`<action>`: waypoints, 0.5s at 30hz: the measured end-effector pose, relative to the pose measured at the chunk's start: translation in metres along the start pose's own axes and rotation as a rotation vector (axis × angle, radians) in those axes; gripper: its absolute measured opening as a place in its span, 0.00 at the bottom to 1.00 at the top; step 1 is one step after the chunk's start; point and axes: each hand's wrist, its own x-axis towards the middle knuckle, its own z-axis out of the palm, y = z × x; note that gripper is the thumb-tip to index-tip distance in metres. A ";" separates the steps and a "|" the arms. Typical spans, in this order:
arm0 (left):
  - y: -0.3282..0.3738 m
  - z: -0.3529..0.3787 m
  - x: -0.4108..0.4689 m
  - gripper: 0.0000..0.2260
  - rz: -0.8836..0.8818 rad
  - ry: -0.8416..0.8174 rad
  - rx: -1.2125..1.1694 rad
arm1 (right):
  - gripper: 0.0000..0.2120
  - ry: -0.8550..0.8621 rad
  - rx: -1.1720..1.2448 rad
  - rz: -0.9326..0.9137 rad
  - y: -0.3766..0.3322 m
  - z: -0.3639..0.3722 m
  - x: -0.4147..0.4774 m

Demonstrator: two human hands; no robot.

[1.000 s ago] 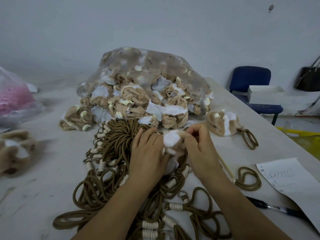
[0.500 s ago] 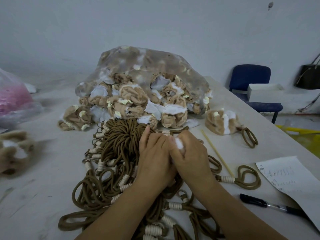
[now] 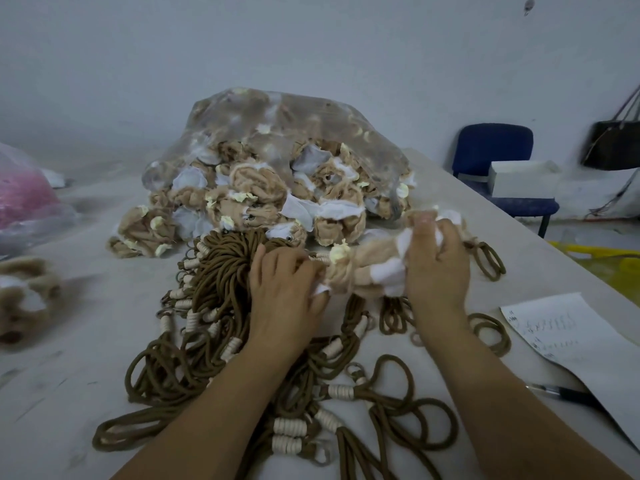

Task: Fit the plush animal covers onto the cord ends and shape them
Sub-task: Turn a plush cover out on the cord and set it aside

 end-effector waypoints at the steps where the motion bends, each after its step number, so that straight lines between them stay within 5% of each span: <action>1: 0.000 0.000 -0.001 0.21 0.004 -0.018 -0.041 | 0.12 -0.023 0.004 0.034 0.003 0.004 -0.003; 4: 0.011 -0.005 -0.003 0.29 0.188 0.026 -0.164 | 0.09 -0.047 0.020 0.058 0.006 0.009 -0.005; 7: 0.022 -0.005 -0.005 0.19 0.293 0.172 -0.175 | 0.11 -0.061 0.058 0.032 0.002 0.009 -0.010; 12: 0.015 -0.003 -0.002 0.12 0.106 0.135 -0.088 | 0.15 -0.142 0.142 -0.069 -0.006 0.014 -0.022; 15: 0.012 -0.003 -0.002 0.08 -0.009 0.053 -0.236 | 0.16 -0.204 0.209 -0.152 -0.009 0.016 -0.027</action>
